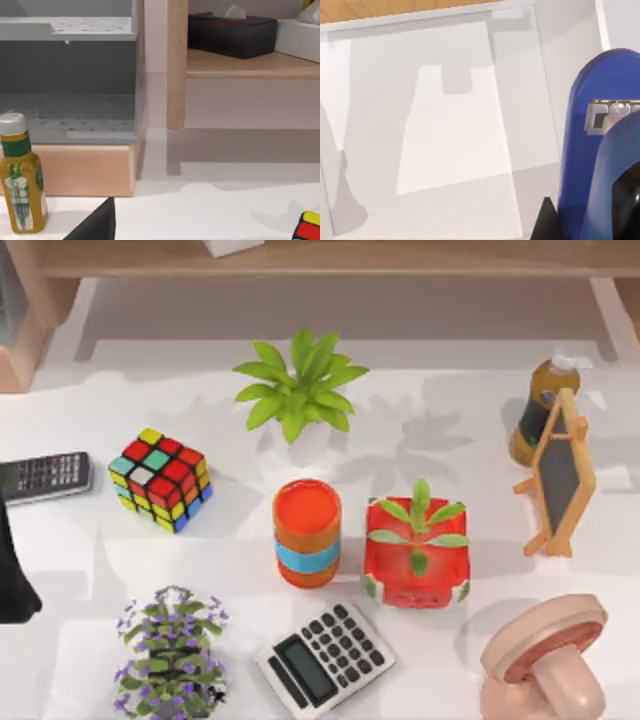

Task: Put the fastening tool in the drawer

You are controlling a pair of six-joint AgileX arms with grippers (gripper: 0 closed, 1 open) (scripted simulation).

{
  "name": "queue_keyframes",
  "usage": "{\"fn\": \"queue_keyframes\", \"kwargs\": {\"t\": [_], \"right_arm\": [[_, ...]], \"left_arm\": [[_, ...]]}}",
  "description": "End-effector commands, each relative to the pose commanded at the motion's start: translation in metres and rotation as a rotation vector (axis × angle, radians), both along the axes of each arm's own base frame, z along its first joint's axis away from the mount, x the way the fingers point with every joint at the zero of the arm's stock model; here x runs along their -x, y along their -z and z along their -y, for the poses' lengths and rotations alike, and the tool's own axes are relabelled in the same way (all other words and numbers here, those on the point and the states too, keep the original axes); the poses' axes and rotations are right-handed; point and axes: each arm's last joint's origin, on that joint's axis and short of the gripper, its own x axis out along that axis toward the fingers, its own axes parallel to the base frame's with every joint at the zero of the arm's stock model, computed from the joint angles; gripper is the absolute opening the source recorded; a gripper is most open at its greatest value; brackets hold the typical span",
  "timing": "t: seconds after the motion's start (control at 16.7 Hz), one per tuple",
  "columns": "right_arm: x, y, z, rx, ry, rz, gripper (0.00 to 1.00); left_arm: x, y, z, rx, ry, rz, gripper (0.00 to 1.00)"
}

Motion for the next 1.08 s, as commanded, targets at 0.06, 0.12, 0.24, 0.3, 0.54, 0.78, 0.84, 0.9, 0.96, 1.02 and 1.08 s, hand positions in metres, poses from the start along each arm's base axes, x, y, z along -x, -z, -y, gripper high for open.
{"fn": "queue_keyframes", "kwargs": {"t": [0.06,0.12,0.24,0.3,0.54,0.78,0.84,0.9,0.96,1.02,1.08], "right_arm": [[-0.008,0.024,0.004,-0.024,-0.022,-0.059,0.00],[-0.015,0.049,0.006,-0.051,-0.047,-0.119,0.00],[-0.026,0.099,0.006,-0.110,-0.103,-0.235,0.00],[-0.029,0.123,0.005,-0.139,-0.126,-0.288,0.00],[-0.031,0.165,0.004,-0.196,-0.159,-0.392,0.00],[-0.031,0.165,0.004,-0.196,-0.159,-0.392,0.00],[-0.031,0.165,0.004,-0.196,-0.159,-0.392,0.08],[-0.031,0.165,0.004,-0.196,-0.159,-0.392,0.15],[-0.031,0.165,0.004,-0.196,-0.159,-0.392,0.23],[-0.031,0.165,0.004,-0.196,-0.159,-0.392,0.30],[-0.031,0.165,0.004,-0.196,-0.159,-0.392,0.38]], "left_arm": [[0.000,0.000,0.000,0.000,0.000,0.000,1.00],[0.000,0.000,0.000,0.000,0.000,0.000,1.00],[0.000,0.000,0.000,0.000,0.000,0.000,1.00],[0.000,0.000,0.000,0.000,0.000,0.000,1.00],[0.000,0.000,0.000,0.000,0.000,0.000,1.00],[0.000,0.000,0.000,0.000,0.000,0.000,1.00],[0.000,0.000,0.000,0.000,0.000,0.000,1.00],[0.000,0.000,0.000,0.000,0.000,0.000,1.00],[0.000,0.000,0.000,0.000,0.000,0.000,1.00],[0.000,0.000,0.000,0.000,0.000,0.000,1.00],[0.000,0.000,0.000,0.000,0.000,0.000,1.00]]}}
